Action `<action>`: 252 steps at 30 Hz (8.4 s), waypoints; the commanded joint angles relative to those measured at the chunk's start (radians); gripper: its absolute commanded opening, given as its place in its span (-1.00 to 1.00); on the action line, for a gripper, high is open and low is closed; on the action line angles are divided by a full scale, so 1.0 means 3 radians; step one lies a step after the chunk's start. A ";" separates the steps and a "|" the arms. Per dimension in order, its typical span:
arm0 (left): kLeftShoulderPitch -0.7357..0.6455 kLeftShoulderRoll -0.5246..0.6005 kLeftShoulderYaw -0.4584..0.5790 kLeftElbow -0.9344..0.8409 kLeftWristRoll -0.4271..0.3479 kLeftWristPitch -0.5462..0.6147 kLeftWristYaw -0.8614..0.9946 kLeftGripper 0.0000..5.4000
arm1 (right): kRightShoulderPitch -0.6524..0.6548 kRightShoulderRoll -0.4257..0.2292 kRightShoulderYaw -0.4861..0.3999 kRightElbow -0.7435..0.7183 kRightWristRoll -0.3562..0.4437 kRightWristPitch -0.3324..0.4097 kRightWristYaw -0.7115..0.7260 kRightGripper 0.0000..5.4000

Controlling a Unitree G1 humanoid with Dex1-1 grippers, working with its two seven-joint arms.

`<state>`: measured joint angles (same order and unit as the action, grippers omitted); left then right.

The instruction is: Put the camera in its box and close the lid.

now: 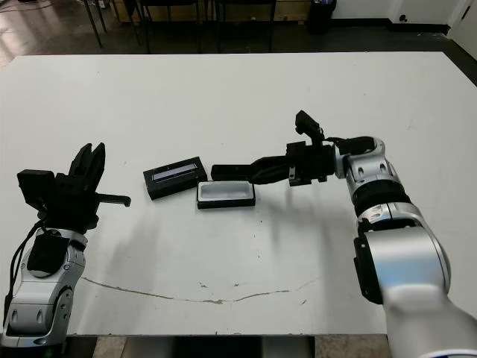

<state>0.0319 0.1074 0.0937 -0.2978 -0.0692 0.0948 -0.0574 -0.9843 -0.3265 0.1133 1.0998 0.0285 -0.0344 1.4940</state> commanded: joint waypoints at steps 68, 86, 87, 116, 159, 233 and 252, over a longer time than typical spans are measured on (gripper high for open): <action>0.0096 -0.0106 -0.0024 0.0107 0.0068 -0.0080 0.0071 -1.00 | 0.0211 -0.0031 0.1062 -0.1443 -0.0846 -0.0431 -0.0523 -0.24; 0.0070 -0.0084 -0.0027 0.0110 0.0068 -0.0062 0.0051 -1.00 | 0.0870 -0.0313 0.0035 -0.2638 0.0088 0.0177 -0.1504 0.99; 0.0069 -0.0085 -0.0026 0.0109 0.0067 -0.0060 0.0052 -1.00 | 0.0979 -0.0258 -0.0058 -0.2742 0.0158 0.0265 -0.1683 0.99; -0.1644 0.1739 -0.0369 0.1336 -0.0269 0.0329 -0.2594 -0.24 | 0.2261 -0.0083 -0.0440 -0.2971 0.0579 0.0060 -0.2645 -1.00; -0.2498 0.1120 -0.1004 0.4085 0.0277 -0.0595 -0.3733 0.77 | 0.2286 -0.0227 -0.0349 -0.2892 0.0493 0.0090 -0.2518 -1.00; -0.2595 0.0919 -0.1406 0.3707 0.0192 -0.0421 -0.4550 -0.47 | 0.2337 -0.0346 -0.0369 -0.2910 0.0418 0.0146 -0.2585 -1.00; -0.2879 0.0424 -0.1826 0.3949 0.0743 -0.0277 -0.3951 -0.48 | 0.2395 -0.0388 -0.0406 -0.2973 0.0443 0.0167 -0.2556 -1.00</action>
<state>-0.8601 0.2557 -0.4160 0.8421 0.1046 -0.0068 -1.2556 -0.2909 -0.4304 -0.0048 0.2052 0.1615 0.0125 0.7268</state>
